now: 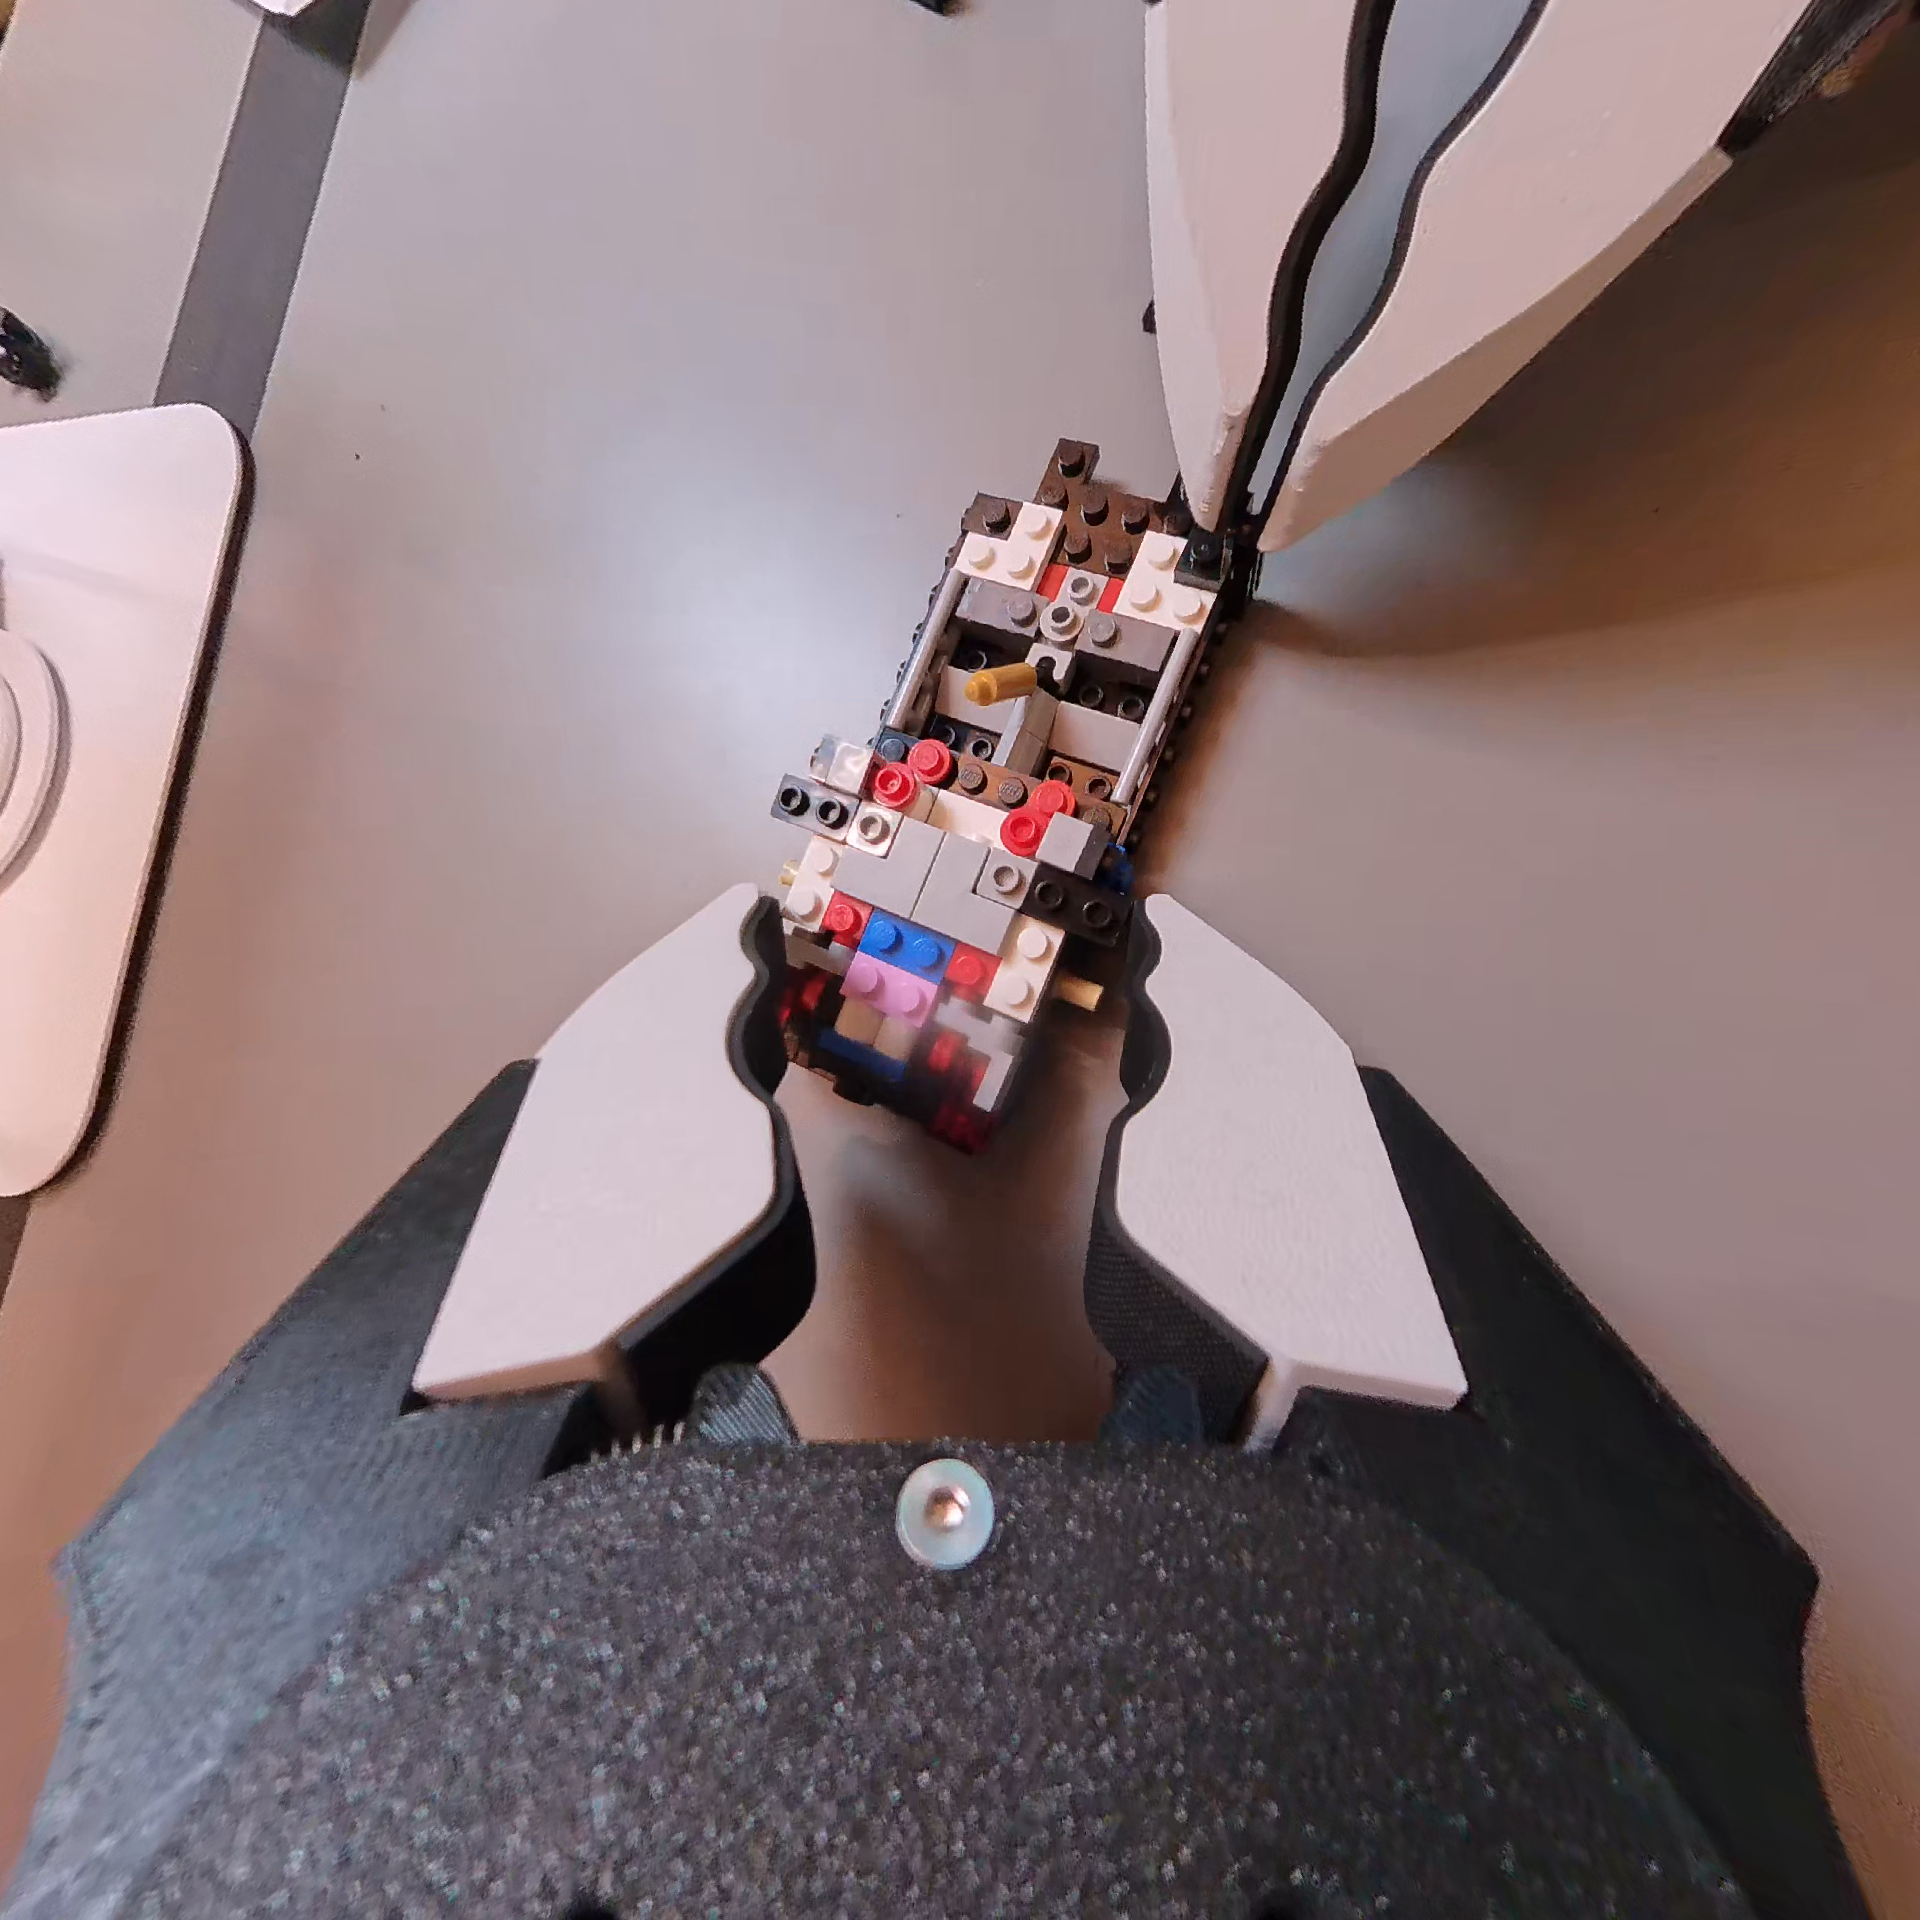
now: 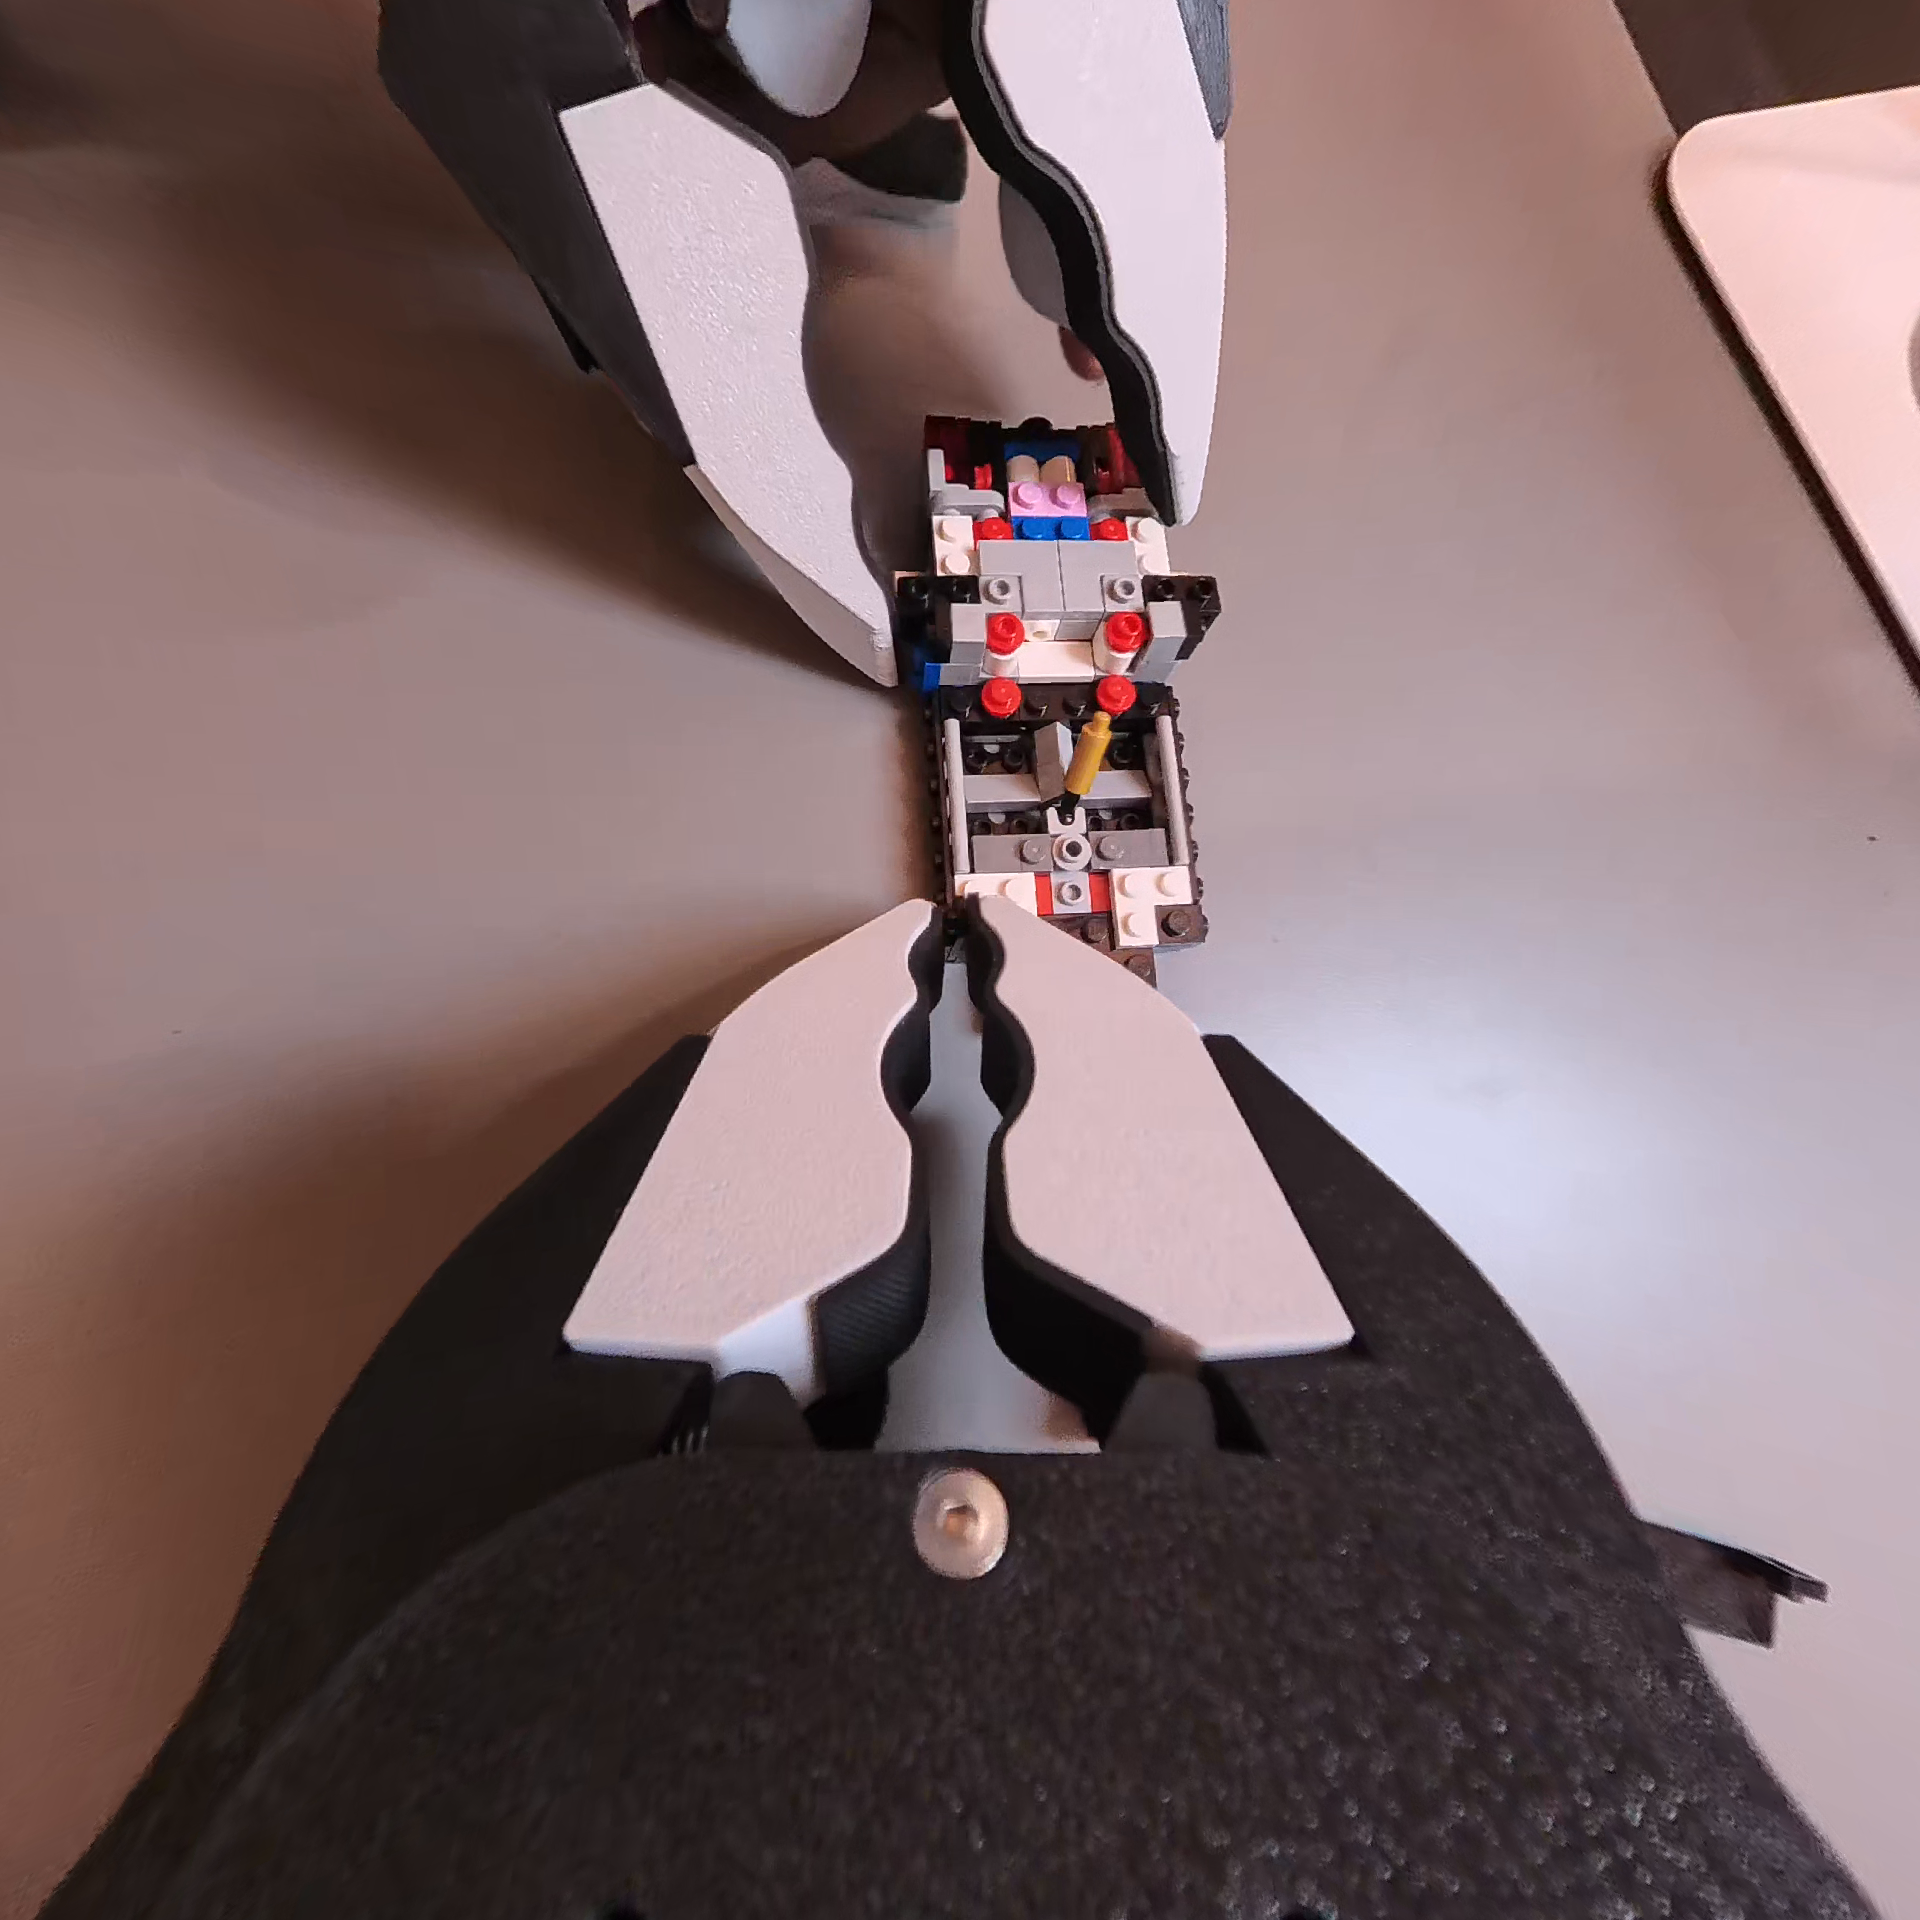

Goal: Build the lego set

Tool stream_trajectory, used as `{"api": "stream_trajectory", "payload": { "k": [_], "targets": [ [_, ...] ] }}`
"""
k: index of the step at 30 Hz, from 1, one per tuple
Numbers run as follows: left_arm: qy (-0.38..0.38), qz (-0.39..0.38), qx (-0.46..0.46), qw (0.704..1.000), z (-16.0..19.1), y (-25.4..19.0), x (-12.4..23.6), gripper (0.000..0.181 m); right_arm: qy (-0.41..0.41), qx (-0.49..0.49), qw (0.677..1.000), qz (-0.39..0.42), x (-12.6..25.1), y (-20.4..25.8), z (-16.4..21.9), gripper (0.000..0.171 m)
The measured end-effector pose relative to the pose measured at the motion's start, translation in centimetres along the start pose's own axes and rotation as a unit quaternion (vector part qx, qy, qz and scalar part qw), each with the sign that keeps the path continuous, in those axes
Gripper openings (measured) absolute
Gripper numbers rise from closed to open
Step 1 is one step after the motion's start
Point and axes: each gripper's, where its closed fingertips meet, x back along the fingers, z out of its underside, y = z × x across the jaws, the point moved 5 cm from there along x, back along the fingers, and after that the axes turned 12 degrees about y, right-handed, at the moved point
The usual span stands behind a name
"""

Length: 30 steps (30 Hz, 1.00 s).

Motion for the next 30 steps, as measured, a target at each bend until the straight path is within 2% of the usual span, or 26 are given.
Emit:
{"api": "stream_trajectory", "payload": {
  "k": [4, 14, 24, 30],
  "targets": [
    [-0.004, 0.001, -0.012, 1.0, -0.4, -0.3, 0.2, 0.071, -0.001, 0.001, 1.0, -0.006, 0.0, 0.2, 0.0, 0.004],
    [-0.011, 0.008, -0.022, 1.0, -1.4, -1.0, -0.3, 0.075, 0.002, 0.023, 1.0, -0.015, 0.3, 0.8, 0.2, 0.004],
    [0.008, 0.006, -0.043, 0.999, -1.3, -1.5, -0.1, 0.058, -0.001, 0.036, 0.999, -0.024, 0.5, 1.1, 0.4, 0.004],
    [0.007, 0.007, -0.044, 0.999, -1.2, -1.5, -0.1, 0.058, -0.002, 0.038, 0.999, -0.021, 0.5, 1.1, 0.4, 0.004]
  ]
}}
